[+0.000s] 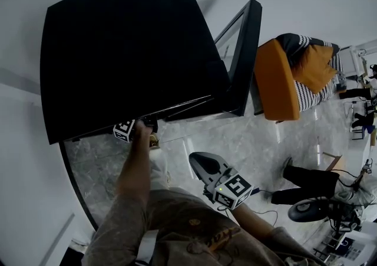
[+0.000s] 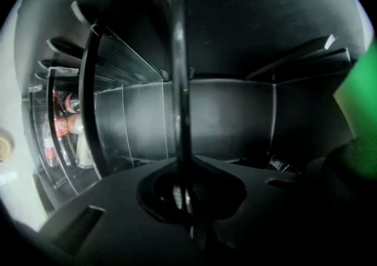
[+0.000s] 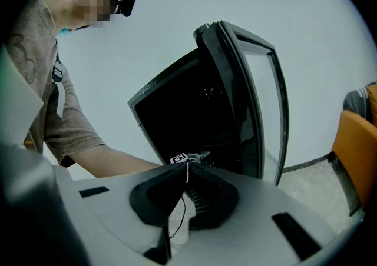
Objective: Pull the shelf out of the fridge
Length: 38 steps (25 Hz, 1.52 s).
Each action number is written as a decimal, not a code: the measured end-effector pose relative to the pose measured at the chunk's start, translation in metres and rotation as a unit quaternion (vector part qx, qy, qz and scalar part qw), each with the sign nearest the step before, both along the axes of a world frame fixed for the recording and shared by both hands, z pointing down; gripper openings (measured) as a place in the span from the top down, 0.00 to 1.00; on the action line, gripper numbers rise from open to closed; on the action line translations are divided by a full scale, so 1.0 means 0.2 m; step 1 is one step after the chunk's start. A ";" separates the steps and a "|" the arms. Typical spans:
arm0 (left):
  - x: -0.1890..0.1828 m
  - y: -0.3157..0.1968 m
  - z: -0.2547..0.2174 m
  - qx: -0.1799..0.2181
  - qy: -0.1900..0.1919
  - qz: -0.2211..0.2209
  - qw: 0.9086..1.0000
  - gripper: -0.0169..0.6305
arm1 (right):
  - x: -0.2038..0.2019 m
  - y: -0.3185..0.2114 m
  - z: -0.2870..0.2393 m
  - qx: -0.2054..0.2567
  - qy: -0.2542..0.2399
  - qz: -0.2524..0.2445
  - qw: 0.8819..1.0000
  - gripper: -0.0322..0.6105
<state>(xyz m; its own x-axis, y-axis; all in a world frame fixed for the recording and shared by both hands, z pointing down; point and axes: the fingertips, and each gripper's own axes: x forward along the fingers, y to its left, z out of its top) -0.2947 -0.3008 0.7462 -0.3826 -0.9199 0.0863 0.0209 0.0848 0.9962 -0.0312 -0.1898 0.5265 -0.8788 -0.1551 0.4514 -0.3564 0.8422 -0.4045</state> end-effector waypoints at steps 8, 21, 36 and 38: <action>0.10 0.12 -0.03 0.001 0.009 -0.006 1.000 0.95 | 0.04 0.06 0.00 0.005 -0.003 -0.008 1.000 0.91; 0.36 0.38 -0.07 -0.008 0.023 0.014 1.000 0.95 | 0.14 0.22 -0.04 0.019 -0.016 -0.019 1.000 0.91; 0.55 0.62 -0.14 -0.026 0.030 0.048 0.998 0.95 | 0.23 0.30 -0.10 0.037 -0.036 -0.010 0.999 0.91; 0.56 0.64 -0.15 -0.026 0.029 0.055 0.998 0.95 | 0.24 0.31 -0.11 0.038 -0.039 -0.009 0.998 0.91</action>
<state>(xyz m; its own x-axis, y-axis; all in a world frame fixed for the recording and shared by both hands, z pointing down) -0.1819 -0.1723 0.7152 -0.2734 -0.9494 0.1545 0.0657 0.1418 0.9877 0.0159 -0.1287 0.5048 -0.9139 -0.1706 0.3683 -0.3111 0.8771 -0.3658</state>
